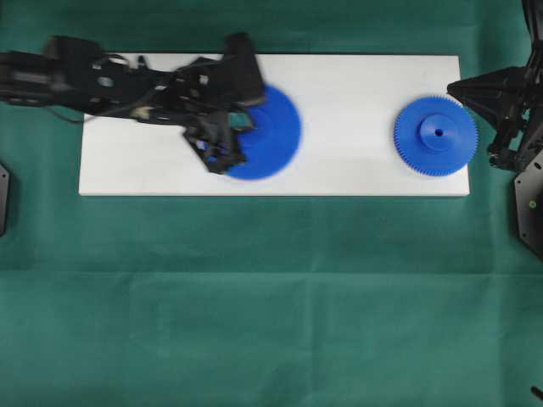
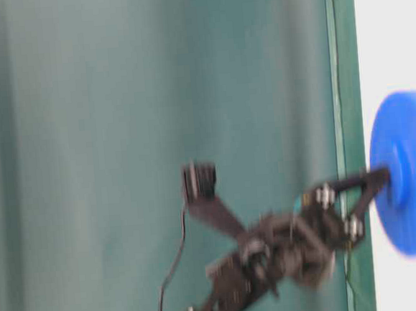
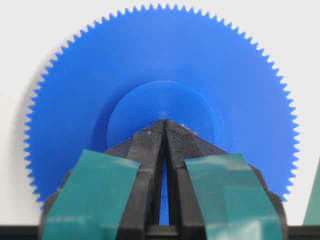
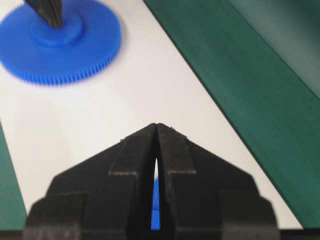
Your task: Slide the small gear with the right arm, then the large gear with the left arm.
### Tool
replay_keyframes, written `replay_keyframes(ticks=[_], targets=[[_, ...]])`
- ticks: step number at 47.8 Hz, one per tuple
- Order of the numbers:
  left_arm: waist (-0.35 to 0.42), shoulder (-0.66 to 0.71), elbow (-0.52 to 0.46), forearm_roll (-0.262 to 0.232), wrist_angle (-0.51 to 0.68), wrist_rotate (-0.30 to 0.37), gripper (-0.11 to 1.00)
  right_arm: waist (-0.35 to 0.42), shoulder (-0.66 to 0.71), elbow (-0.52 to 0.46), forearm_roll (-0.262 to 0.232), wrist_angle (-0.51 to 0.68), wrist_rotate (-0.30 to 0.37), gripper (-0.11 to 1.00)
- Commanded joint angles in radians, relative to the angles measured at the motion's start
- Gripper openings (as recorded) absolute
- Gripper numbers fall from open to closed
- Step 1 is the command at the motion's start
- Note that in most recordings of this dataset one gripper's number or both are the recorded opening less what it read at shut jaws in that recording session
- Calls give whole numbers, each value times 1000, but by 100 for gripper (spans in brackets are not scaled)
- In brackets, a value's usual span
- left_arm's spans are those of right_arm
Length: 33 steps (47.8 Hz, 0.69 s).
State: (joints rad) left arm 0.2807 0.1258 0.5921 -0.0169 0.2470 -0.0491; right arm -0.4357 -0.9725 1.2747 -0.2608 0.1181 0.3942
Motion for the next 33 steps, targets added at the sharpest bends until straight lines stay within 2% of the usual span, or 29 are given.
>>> replay_keyframes(ticks=[1, 19, 27, 33], targets=[[29, -67, 66, -2, -5, -14, 0, 9, 3, -11, -3, -12, 2, 51], [110, -331, 402, 0, -5, -132, 0, 17, 6, -9, -3, -12, 0, 51], [143, -439, 489, 0, -8, -150, 0, 17, 8, -8, -3, -12, 0, 51], [150, -483, 511, -2, -20, -150, 0, 17, 8, -8, -3, -12, 0, 51]])
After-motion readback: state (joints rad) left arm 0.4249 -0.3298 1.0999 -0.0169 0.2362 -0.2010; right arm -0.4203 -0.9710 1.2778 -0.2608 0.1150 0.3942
